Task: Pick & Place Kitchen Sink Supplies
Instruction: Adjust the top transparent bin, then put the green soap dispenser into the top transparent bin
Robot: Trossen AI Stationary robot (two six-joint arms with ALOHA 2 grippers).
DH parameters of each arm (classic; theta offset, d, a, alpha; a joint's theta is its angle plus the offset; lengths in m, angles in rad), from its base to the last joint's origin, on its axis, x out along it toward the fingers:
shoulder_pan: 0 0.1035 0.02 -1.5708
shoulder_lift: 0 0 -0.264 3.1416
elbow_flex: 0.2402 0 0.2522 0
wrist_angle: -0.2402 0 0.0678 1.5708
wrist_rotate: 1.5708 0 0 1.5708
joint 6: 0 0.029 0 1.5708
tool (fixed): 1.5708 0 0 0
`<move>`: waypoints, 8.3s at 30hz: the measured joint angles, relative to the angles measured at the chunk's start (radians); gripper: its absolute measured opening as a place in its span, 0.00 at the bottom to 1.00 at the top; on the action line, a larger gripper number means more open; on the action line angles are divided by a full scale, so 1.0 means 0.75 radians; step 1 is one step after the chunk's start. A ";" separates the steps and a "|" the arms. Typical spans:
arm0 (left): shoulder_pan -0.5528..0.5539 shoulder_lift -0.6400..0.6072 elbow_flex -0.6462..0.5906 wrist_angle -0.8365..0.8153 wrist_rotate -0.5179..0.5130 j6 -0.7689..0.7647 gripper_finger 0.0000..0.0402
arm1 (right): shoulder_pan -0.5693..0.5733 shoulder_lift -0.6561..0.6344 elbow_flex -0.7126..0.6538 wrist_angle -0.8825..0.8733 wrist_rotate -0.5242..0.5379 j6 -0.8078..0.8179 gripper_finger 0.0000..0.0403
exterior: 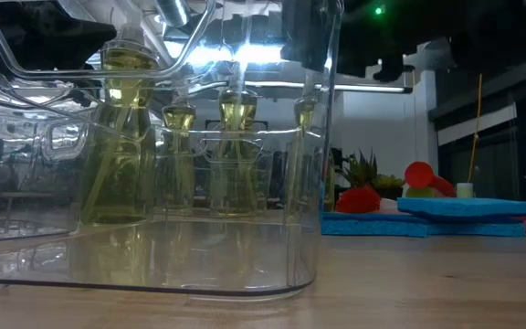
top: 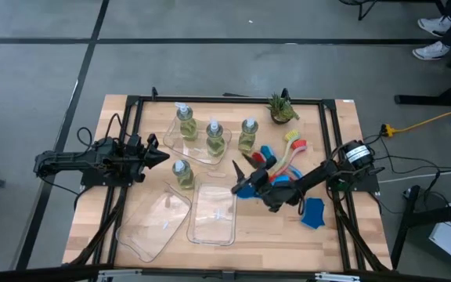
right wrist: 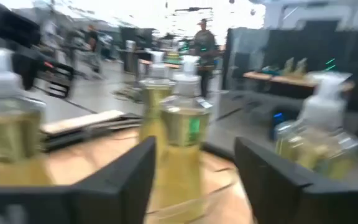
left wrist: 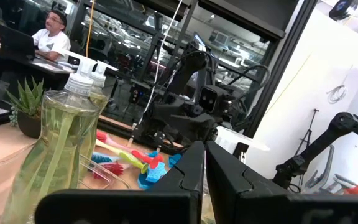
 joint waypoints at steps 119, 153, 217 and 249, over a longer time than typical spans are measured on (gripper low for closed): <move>0.000 0.000 0.000 0.000 0.000 0.000 0.03 | -0.260 -0.178 0.597 -2.108 -0.506 0.927 0.11; 0.000 0.000 0.000 0.000 0.001 0.000 0.03 | -0.286 -0.277 0.456 -2.913 -0.135 1.546 0.96; 0.000 0.000 0.000 0.000 0.000 0.000 0.03 | -0.704 -0.434 0.292 -1.786 -0.544 0.813 0.89; 0.000 0.000 0.000 0.000 0.000 0.000 0.03 | -0.630 -0.456 0.287 -1.627 -0.585 0.658 0.29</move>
